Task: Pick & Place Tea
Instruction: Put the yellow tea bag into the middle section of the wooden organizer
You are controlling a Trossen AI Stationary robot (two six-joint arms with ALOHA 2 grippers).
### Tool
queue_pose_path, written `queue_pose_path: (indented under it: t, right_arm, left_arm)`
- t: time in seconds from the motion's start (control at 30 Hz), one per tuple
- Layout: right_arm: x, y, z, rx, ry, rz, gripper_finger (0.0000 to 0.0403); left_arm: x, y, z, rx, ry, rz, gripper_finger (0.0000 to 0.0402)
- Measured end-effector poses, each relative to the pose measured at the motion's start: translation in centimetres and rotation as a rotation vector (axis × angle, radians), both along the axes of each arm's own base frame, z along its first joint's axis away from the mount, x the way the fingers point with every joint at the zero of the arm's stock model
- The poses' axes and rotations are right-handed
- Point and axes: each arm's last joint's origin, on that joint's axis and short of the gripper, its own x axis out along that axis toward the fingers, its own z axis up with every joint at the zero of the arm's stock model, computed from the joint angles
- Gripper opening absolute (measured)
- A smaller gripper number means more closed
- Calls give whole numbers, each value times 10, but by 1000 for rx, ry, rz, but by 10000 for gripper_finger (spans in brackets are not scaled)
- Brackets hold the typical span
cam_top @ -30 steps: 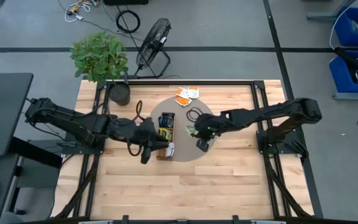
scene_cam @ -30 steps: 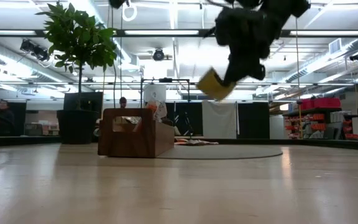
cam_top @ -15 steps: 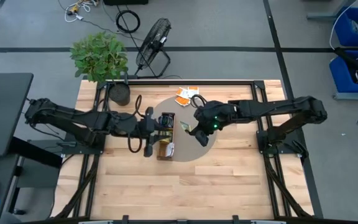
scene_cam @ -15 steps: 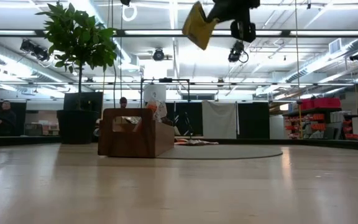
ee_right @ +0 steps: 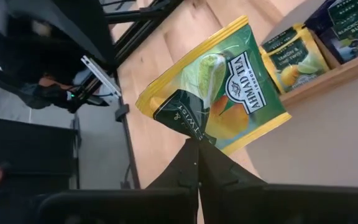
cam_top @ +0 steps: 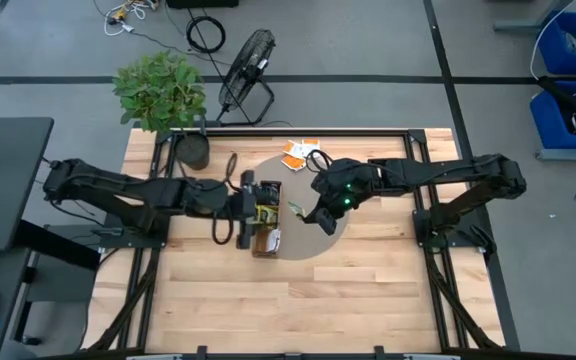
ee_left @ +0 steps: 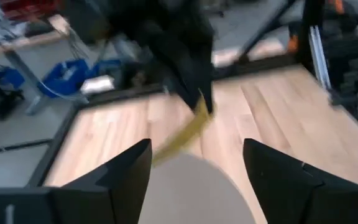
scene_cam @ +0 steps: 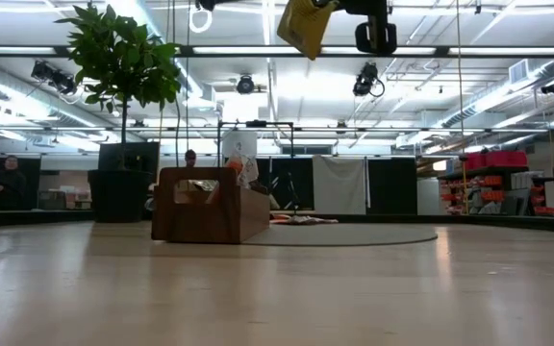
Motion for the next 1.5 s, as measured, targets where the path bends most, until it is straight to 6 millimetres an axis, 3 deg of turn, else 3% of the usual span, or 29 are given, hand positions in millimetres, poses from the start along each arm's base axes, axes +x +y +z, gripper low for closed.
queue_pose_path:
  t: [0.13,0.5,0.67,0.77,0.97,1.27,1.5]
  right_arm:
    - [1,1,1,19,-11,9,0]
    - [0,2,1,54,-2,23,0]
    - [0,2,1,63,-3,35,0]
    - [0,2,1,62,0,39,0]
    - [0,3,1,59,5,44,0]
    - [0,3,1,60,6,46,0]
    - [0,4,1,95,4,80,10]
  left_arm:
    - [12,-3,-10,13,39,-16,259]
    - [52,-5,-1,123,87,-54,237]
    - [57,-5,-3,118,241,-61,236]
    - [60,-6,1,115,235,-59,227]
    - [60,-6,2,112,224,-58,165]
    - [60,-7,1,109,232,-70,21]
    - [60,-7,2,105,226,-77,3]
